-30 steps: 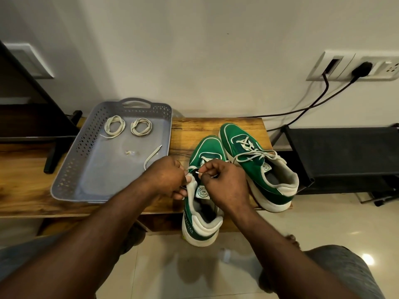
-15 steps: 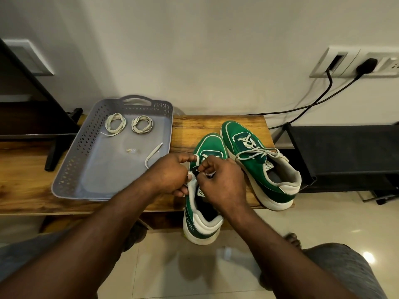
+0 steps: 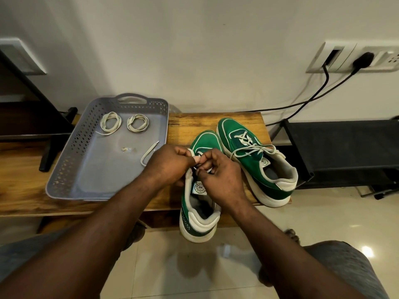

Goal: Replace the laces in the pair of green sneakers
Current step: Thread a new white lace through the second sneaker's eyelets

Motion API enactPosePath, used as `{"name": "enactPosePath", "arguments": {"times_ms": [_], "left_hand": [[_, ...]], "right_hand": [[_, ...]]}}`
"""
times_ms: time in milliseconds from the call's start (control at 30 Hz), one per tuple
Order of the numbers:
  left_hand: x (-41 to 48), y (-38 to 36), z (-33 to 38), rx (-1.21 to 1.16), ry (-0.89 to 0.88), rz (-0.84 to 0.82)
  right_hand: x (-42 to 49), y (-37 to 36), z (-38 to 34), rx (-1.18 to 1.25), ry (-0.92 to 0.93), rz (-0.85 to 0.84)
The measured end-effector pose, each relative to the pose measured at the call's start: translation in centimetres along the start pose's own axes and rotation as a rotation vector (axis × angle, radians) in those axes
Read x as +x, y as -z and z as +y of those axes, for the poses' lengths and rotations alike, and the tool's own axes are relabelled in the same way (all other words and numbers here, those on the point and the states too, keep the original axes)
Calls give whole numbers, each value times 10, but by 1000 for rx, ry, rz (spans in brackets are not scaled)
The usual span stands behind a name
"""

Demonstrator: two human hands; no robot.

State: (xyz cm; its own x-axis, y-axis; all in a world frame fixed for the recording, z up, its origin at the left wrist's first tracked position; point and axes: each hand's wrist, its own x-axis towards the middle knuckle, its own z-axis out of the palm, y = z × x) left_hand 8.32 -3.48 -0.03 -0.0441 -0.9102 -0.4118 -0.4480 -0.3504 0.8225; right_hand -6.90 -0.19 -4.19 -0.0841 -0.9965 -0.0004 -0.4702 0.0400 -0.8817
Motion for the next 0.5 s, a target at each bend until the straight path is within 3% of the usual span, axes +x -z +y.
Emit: {"name": "enactPosePath", "arguments": {"times_ms": [233,500], "left_hand": [[8,-10,-1,-5,-5,219],[3,-14,0,-18,-6,249]], "right_hand": [[2,0,5,42,-38,-14],[2,2,2,58,-46,-27]]}}
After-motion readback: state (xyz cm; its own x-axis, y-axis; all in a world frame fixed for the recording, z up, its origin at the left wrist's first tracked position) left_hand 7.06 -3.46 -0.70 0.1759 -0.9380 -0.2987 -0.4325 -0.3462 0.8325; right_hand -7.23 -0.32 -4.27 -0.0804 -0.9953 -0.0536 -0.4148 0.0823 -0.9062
